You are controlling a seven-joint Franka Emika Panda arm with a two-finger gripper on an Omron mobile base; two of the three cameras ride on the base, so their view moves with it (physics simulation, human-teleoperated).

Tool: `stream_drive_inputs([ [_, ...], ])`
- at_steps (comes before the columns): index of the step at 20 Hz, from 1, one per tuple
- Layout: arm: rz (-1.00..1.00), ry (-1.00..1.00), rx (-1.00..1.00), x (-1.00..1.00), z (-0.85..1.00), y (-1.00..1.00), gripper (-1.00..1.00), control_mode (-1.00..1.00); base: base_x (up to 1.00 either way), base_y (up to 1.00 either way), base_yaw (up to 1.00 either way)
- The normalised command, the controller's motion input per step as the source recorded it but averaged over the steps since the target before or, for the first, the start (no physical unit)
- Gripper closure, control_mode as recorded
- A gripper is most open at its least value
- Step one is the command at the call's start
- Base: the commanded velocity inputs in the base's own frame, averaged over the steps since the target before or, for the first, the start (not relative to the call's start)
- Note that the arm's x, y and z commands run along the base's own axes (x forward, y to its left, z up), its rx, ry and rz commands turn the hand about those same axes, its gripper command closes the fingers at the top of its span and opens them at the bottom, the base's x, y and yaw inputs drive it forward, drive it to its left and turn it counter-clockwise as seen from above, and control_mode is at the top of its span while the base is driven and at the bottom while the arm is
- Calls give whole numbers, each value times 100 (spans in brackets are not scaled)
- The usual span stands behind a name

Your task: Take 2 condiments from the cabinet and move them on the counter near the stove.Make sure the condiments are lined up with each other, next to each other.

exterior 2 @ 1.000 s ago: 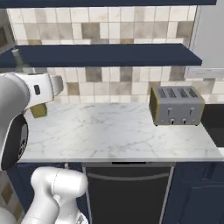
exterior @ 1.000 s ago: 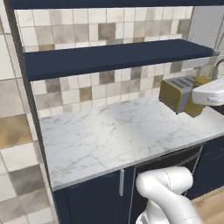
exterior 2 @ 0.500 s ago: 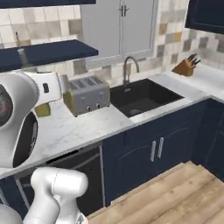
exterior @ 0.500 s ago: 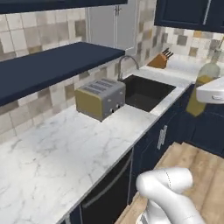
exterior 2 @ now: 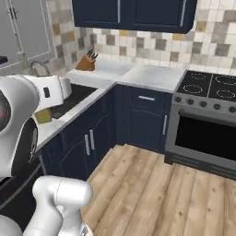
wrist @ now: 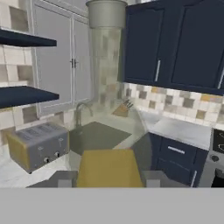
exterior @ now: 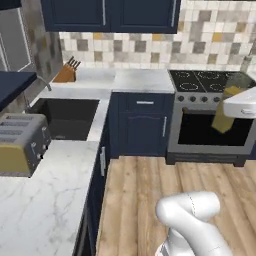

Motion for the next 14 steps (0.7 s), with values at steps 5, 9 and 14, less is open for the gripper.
stream_drive_inputs([
  [5,0,0,0,0,0,0,100,100,35,-12,-40],
  [9,0,0,0,0,0,0,100,100,12,-9,-8],
  [14,0,0,0,0,0,0,100,100,68,-53,-23],
])
